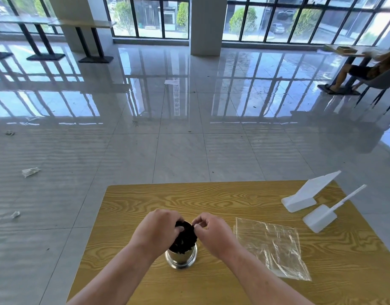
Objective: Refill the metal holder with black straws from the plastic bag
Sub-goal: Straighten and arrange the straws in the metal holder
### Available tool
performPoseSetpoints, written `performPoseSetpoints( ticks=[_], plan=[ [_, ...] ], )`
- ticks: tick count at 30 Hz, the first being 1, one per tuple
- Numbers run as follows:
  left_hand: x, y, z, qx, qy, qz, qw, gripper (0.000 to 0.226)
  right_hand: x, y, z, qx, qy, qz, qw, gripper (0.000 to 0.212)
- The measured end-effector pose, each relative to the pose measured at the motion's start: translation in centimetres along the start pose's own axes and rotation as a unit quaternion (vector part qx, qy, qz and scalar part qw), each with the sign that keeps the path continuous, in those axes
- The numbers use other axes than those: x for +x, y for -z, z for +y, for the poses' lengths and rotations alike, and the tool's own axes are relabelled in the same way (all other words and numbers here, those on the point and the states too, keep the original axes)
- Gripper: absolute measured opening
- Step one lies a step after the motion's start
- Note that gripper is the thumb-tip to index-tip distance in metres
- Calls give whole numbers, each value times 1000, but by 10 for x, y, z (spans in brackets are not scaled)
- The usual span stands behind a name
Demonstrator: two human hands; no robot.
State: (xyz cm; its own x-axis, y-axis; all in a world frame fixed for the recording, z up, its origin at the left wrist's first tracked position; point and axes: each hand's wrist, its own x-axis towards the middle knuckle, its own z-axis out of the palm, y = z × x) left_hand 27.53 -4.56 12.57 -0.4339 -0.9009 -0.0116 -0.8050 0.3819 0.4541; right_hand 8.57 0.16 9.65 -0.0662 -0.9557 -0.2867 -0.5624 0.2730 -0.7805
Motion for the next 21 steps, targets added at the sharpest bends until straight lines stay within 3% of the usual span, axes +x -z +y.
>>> performPoseSetpoints(
  ticks=[21],
  plan=[
    [-2,-3,0,-5,34,-5,999,11,-7,-1,7,14,15,18,1000,14]
  ],
)
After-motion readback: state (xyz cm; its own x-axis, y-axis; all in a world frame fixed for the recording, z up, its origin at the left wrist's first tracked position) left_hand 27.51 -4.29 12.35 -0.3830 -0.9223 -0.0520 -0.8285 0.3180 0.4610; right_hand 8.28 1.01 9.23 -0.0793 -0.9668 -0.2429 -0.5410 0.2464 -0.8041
